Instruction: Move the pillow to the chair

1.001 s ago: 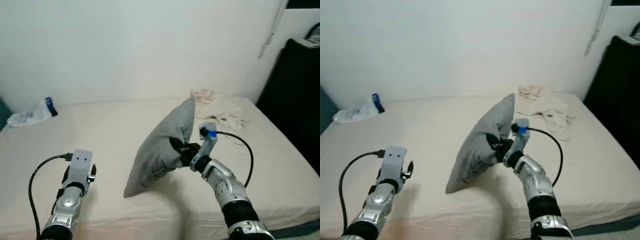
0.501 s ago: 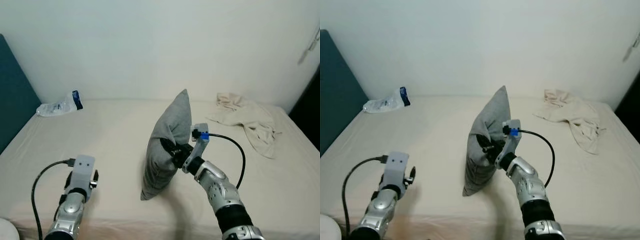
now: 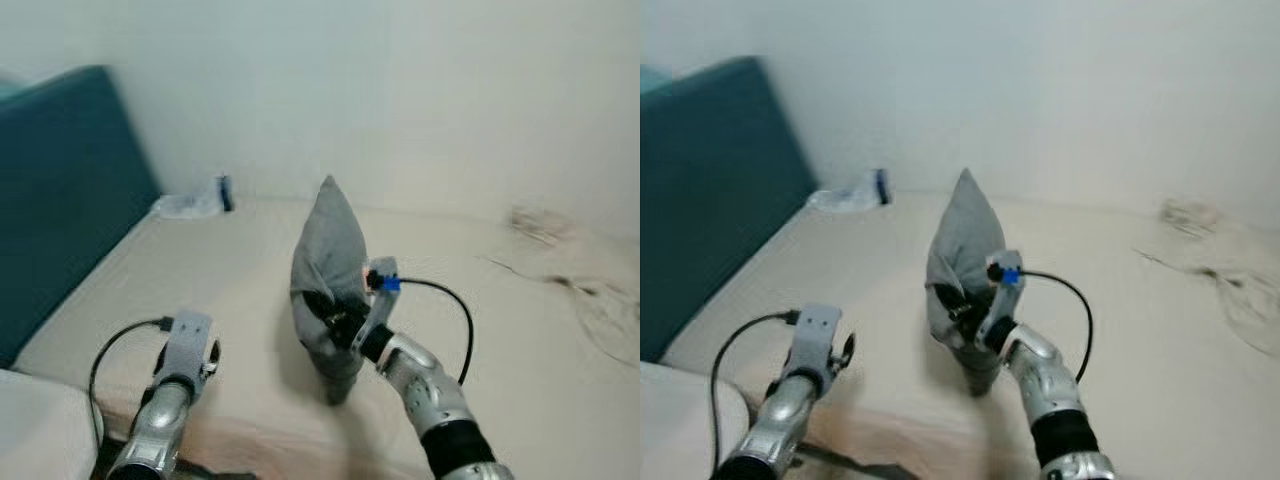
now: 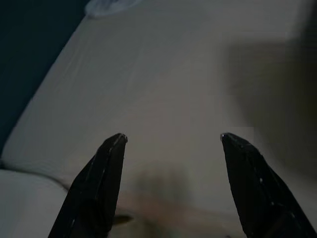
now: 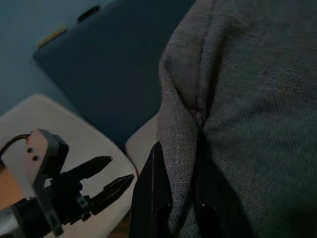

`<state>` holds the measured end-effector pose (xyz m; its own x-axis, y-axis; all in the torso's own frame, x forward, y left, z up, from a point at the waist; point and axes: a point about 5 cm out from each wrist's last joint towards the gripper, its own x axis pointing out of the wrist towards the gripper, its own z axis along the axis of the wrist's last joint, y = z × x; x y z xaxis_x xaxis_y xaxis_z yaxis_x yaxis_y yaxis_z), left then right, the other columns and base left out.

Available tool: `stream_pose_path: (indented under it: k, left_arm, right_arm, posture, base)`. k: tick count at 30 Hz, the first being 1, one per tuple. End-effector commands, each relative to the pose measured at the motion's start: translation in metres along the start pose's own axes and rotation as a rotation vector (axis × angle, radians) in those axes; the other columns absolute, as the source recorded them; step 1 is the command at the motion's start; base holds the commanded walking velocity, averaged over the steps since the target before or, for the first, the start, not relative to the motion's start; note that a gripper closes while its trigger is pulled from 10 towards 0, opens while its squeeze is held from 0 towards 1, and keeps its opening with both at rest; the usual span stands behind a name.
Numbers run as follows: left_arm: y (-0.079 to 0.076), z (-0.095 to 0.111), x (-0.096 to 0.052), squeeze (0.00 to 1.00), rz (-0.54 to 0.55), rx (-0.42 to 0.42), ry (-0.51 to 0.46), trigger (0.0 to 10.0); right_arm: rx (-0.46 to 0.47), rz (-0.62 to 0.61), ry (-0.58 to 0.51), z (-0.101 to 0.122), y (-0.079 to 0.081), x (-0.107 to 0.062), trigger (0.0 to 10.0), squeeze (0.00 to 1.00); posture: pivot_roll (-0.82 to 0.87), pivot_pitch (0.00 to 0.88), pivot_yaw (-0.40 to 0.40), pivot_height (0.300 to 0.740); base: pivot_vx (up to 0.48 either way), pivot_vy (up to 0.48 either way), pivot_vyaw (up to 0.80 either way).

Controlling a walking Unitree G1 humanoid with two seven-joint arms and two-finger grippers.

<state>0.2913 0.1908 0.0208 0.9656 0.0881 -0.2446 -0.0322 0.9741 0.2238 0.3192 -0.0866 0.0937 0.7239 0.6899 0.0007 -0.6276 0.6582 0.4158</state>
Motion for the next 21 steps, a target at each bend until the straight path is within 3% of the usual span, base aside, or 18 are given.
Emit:
stream_pose_path:
  k: [1,7,11,21]
  left_arm:
    - [0.005,-0.003,-0.002,0.00,0.013,0.003,0.012,10.0]
    - [0.004,-0.004,-0.002,0.00,0.010,0.010,0.016,10.0]
    - [0.002,-0.006,-0.002,0.00,0.011,0.016,0.027,10.0]
    - [0.011,-0.011,-0.003,0.00,0.067,0.036,0.059,10.0]
  right_arm:
    - [-0.018,0.096,-0.040,0.010,0.016,0.011,10.0,0.00]
    - [-0.011,0.145,-0.052,0.010,0.022,0.011,10.0,0.00]
    - [-0.001,0.245,-0.076,0.013,0.036,0.010,10.0,0.00]
    - [-0.007,0.234,-0.070,0.015,0.034,0.011,10.0,0.00]
  posture:
    - [0.04,0.000,0.005,0.740]
    - [0.04,0.000,0.001,0.740]
    - [0.03,0.000,-0.002,0.740]
    - [0.04,0.000,-0.005,0.740]
  base:
    - [0.000,0.000,0.80]
    - [0.000,0.000,0.80]
    - [0.000,0.000,0.80]
    - [0.000,0.000,0.80]
